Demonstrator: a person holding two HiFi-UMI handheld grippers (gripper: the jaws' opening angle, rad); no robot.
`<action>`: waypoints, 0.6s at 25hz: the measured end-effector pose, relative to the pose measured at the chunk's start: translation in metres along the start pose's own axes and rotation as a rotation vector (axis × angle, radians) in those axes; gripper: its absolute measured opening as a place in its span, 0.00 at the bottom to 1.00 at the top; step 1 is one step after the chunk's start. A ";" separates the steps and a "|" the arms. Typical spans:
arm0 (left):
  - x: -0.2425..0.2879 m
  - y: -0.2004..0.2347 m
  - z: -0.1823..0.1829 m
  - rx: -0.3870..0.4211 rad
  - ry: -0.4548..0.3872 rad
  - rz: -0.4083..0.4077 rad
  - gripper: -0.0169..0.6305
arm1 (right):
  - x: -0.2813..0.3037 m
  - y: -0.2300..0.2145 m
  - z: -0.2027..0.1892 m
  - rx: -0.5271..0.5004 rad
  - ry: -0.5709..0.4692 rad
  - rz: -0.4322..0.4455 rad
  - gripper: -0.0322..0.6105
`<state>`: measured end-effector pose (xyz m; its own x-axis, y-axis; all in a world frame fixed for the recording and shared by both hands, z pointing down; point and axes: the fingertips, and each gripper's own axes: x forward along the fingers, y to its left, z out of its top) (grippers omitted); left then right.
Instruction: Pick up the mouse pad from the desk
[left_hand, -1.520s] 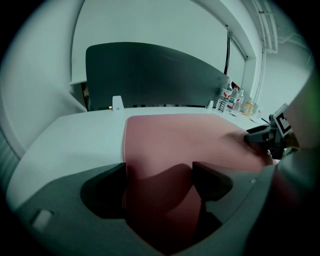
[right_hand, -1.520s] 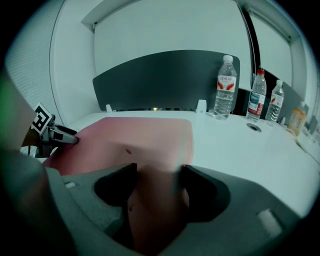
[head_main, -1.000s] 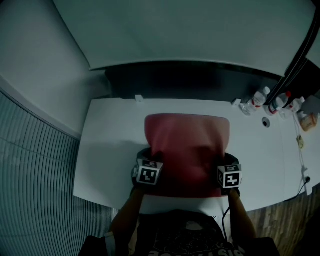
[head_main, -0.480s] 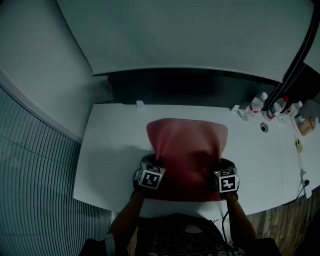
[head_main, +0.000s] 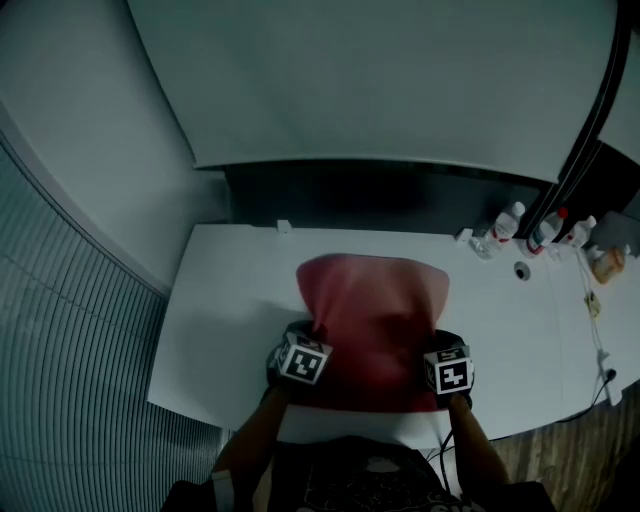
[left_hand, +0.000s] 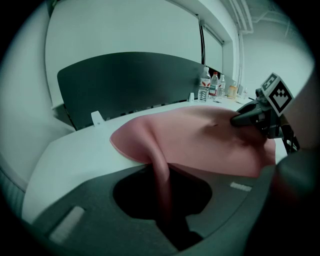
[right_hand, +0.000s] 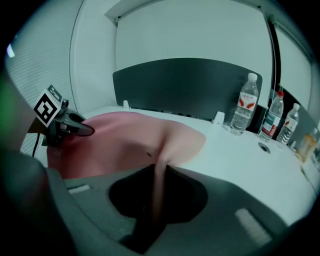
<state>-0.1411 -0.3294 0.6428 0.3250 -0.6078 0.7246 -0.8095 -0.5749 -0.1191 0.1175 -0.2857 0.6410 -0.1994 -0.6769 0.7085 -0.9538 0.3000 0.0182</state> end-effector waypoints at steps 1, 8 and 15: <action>-0.002 -0.001 0.000 0.001 0.003 -0.001 0.11 | -0.002 0.001 0.002 -0.001 -0.009 0.002 0.13; -0.012 -0.006 0.009 -0.030 -0.026 -0.023 0.11 | -0.016 0.007 0.017 -0.013 -0.063 0.018 0.13; -0.022 -0.008 0.016 -0.044 -0.030 -0.011 0.11 | -0.029 0.011 0.029 -0.021 -0.099 0.043 0.13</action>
<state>-0.1344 -0.3201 0.6167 0.3482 -0.6180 0.7048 -0.8260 -0.5578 -0.0809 0.1064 -0.2829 0.6002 -0.2618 -0.7260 0.6359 -0.9392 0.3432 0.0051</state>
